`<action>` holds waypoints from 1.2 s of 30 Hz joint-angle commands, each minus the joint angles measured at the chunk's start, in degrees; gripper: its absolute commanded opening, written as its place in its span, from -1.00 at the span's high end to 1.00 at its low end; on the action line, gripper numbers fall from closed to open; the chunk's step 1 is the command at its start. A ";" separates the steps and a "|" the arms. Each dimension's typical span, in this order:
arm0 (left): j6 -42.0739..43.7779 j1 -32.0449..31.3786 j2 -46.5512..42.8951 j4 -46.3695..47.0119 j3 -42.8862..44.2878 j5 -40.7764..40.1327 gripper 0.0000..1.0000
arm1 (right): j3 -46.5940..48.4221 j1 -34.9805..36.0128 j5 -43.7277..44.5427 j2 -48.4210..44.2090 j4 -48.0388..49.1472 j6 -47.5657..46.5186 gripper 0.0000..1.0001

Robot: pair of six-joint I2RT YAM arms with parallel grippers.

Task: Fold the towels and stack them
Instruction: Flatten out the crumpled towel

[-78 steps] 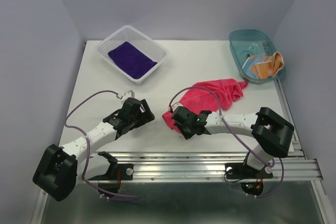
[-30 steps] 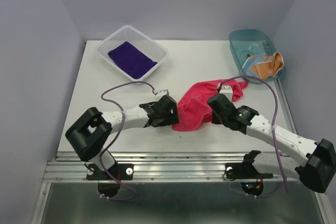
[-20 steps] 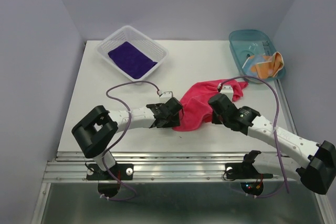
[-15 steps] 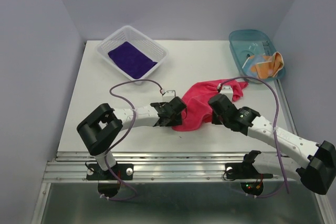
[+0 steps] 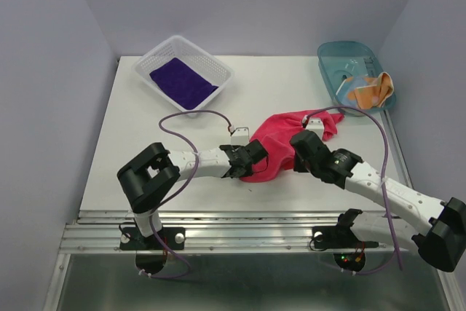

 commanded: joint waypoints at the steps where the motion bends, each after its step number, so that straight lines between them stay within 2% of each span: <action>1: -3.12 -1.55 6.99 -7.81 -2.10 4.13 0.31 | -0.59 -0.24 0.44 -1.36 2.19 -0.55 0.96; 3: -3.39 -1.55 7.52 -8.08 -2.01 4.13 0.51 | -0.50 -0.24 0.52 -1.36 2.19 -0.55 0.96; 5: -3.47 -1.55 7.70 -8.25 -2.02 4.22 0.90 | -0.50 -0.24 0.44 -1.63 2.01 -0.55 0.96; 6: -3.47 -1.55 7.44 -8.34 -1.84 3.96 1.00 | -0.50 -0.24 0.44 -1.71 2.01 -0.63 0.97; 11: -2.16 -1.55 2.60 -7.82 -0.87 0.01 1.00 | 0.02 -0.24 0.70 -2.85 2.45 -2.22 0.97; 17: 0.74 -0.77 -17.13 -5.01 3.95 -11.65 1.00 | 6.26 -0.15 1.49 -6.54 2.54 -4.75 0.99; 21: 6.36 -0.32 -26.47 -0.89 9.75 -18.00 1.00 | 13.54 -0.15 1.58 -8.30 2.90 -8.72 0.99; 23: 12.68 -0.24 -30.42 4.12 12.82 -20.11 1.00 | 19.43 -0.15 2.63 -8.31 2.45 -10.64 0.99; 31: 28.41 0.38 -33.34 7.65 29.96 -25.74 1.00 | 40.50 -0.24 3.77 -4.28 4.03 -19.52 0.99; 32: 28.43 0.38 -33.34 7.57 31.54 -25.75 1.00 | 40.54 -0.24 3.86 -3.57 4.12 -19.53 0.99; 36: 34.48 0.38 -32.73 9.67 39.89 -24.52 1.00 | 52.38 -0.15 2.20 2.32 4.04 -26.11 0.99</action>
